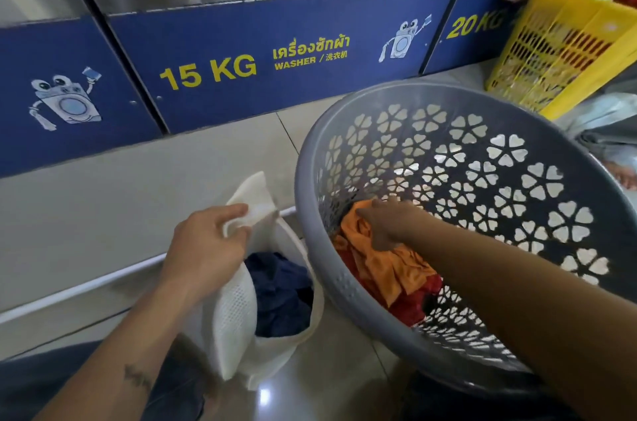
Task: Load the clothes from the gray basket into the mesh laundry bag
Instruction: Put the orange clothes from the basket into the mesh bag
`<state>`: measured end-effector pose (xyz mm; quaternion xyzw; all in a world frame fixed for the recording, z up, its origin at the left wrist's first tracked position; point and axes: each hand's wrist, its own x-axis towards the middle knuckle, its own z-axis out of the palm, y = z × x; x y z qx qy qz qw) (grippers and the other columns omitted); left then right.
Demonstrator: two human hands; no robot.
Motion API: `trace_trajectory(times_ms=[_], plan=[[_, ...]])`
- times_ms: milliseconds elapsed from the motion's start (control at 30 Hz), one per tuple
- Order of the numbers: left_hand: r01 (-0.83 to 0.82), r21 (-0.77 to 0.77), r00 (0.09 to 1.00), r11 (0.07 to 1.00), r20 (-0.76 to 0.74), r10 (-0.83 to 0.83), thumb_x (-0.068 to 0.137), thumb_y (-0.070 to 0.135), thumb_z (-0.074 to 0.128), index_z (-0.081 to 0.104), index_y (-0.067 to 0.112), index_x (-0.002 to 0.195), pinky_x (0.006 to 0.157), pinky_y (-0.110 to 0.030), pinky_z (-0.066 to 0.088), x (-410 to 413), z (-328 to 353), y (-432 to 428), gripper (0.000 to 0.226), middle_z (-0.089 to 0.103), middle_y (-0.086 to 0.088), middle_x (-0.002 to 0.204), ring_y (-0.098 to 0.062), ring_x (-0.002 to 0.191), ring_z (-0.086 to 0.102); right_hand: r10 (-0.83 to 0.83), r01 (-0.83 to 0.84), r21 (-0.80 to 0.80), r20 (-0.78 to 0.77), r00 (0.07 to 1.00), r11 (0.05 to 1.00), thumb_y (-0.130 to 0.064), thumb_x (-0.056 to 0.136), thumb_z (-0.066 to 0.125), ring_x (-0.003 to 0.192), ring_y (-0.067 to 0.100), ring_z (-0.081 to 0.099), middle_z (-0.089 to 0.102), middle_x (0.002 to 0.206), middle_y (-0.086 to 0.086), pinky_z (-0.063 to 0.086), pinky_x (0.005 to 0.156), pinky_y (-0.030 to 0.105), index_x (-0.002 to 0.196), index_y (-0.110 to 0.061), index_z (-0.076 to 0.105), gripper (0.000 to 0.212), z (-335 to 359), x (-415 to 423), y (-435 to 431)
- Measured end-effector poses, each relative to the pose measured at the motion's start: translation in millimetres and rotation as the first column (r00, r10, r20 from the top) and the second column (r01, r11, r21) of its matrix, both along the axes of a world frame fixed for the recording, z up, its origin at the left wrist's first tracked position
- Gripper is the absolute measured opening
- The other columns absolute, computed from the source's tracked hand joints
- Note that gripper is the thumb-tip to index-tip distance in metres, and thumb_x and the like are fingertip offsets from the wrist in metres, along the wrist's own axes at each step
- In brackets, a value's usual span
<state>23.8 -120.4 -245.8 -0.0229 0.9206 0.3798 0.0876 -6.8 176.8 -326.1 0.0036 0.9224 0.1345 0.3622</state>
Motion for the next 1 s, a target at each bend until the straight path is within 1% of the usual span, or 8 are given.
trace_trajectory(times_ms=[133, 200, 400, 533, 667, 800, 900, 1000], plan=[[-0.012, -0.013, 0.999, 1.0, 0.03, 0.012, 0.088, 0.024, 0.064, 0.067, 0.031, 0.124, 0.094, -0.026, 0.043, -7.1, -6.5, 8.7, 0.037, 0.061, 0.007, 0.133, -0.01, 0.108, 0.061, 0.053, -0.048, -0.035, 0.13, 0.99, 0.998, -0.042, 0.081, 0.074, 0.15, 0.048, 0.015, 0.006, 0.166, 0.023, 0.034, 0.112, 0.063, 0.159, -0.035, -0.006, 0.112, -45.9, -9.8, -2.9], [-0.013, -0.029, 0.999, 1.0, 0.032, 0.014, 0.088, 0.024, 0.063, 0.067, 0.031, 0.124, 0.098, -0.028, 0.042, -9.3, -9.8, 9.6, 0.038, 0.061, 0.007, 0.134, -0.015, 0.117, 0.058, 0.02, -0.015, -0.031, 0.159, 0.987, 0.999, -0.041, 0.078, 0.079, 0.148, 0.051, 0.018, 0.003, 0.165, 0.022, 0.036, 0.109, 0.067, 0.158, -0.036, -0.007, 0.117, -69.1, -4.7, -2.4], [0.004, -0.069, 1.0, 0.998, 0.031, -0.002, 0.087, 0.023, 0.063, 0.067, 0.032, 0.123, 0.089, -0.023, 0.042, -9.3, -12.5, 5.9, 0.037, 0.063, 0.007, 0.132, -0.013, 0.114, 0.059, 0.232, -0.234, -0.069, -0.04, 0.972, 0.97, -0.026, 0.086, 0.069, 0.121, 0.031, 0.059, 0.056, 0.136, 0.008, 0.052, 0.086, 0.039, 0.143, -0.024, 0.042, 0.062, -70.2, -3.6, 3.0], [0.021, -0.053, 0.999, 0.998, 0.047, -0.018, 0.087, 0.022, 0.064, 0.067, 0.035, 0.122, 0.075, -0.016, 0.04, -7.1, -5.7, 1.1, 0.037, 0.059, 0.005, 0.137, -0.001, 0.086, 0.056, 0.141, -0.15, -0.229, -0.056, 0.988, 0.962, -0.038, 0.084, 0.062, 0.112, 0.032, 0.062, 0.063, 0.12, 0.008, 0.052, 0.088, 0.037, 0.122, -0.026, 0.057, 0.04, -20.3, -8.6, 6.4], [0.029, 0.049, 0.996, 0.998, 0.077, -0.033, 0.087, 0.016, 0.062, 0.07, 0.036, 0.116, 0.067, -0.011, 0.039, 0.8, 6.8, -4.9, 0.035, 0.063, 0.01, 0.125, 0.005, 0.076, 0.056, -0.019, -0.067, -0.399, -0.208, 0.978, 0.915, -0.021, 0.071, 0.057, 0.097, 0.028, 0.065, 0.062, 0.092, -0.002, 0.048, 0.072, 0.03, 0.101, -0.03, 0.059, 0.032, 47.4, 14.6, 11.1], [-0.026, 0.228, 0.998, 0.973, 0.064, 0.012, 0.088, 0.009, 0.06, 0.074, 0.033, 0.107, 0.07, -0.013, 0.043, 15.2, 24.0, -7.8, 0.034, 0.065, 0.013, 0.113, -0.002, 0.084, 0.06, -0.122, -0.167, -0.545, -0.455, 0.882, 0.822, -0.024, 0.074, 0.059, 0.099, 0.021, 0.062, 0.06, 0.1, -0.007, 0.05, 0.084, 0.03, 0.119, -0.032, 0.064, 0.045, 105.4, 53.8, -0.1], [-0.063, 0.358, 0.996, 0.932, 0.077, 0.038, 0.089, 0.006, 0.059, 0.077, 0.031, 0.104, 0.059, -0.017, 0.051, 30.1, 37.0, -9.8, 0.034, 0.071, 0.013, 0.104, -0.017, 0.083, 0.067, -0.125, -0.288, -0.556, -0.588, 0.799, 0.78, -0.022, 0.077, 0.06, 0.104, 0.026, 0.062, 0.057, 0.106, -0.004, 0.052, 0.091, 0.037, 0.131, -0.038, 0.059, 0.057, 146.1, 78.8, -21.8], [-0.075, 0.466, 0.996, 0.881, 0.081, 0.042, 0.09, 0.005, 0.059, 0.077, 0.036, 0.095, 0.074, -0.033, 0.053, 47.1, 52.8, -10.8, 0.036, 0.073, 0.007, 0.103, -0.024, 0.088, 0.068, -0.08, -0.456, -0.456, -0.768, 0.635, 0.764, -0.024, 0.071, 0.056, 0.094, 0.026, 0.063, 0.05, 0.1, -0.011, 0.049, 0.071, 0.033, 0.122, -0.044, 0.053, 0.054, 188.3, 99.9, -49.7]])
